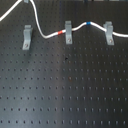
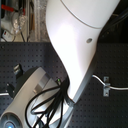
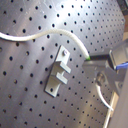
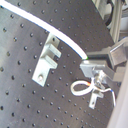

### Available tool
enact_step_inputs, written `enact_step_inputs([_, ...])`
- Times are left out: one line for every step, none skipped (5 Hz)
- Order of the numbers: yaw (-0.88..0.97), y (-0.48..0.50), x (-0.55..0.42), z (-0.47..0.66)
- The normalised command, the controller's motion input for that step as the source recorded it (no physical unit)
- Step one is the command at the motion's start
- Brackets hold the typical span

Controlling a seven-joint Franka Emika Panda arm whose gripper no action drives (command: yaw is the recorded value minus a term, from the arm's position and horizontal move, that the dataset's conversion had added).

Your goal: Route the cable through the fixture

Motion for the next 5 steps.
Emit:
enact_step_inputs([0.0,-0.01,-0.003,0.0])
enact_step_inputs([-0.12,0.0,0.0,0.04])
enact_step_inputs([-0.46,-0.002,0.001,0.22])
enact_step_inputs([-0.51,-0.109,-0.023,0.48])
enact_step_inputs([-0.22,0.003,-0.132,0.51])
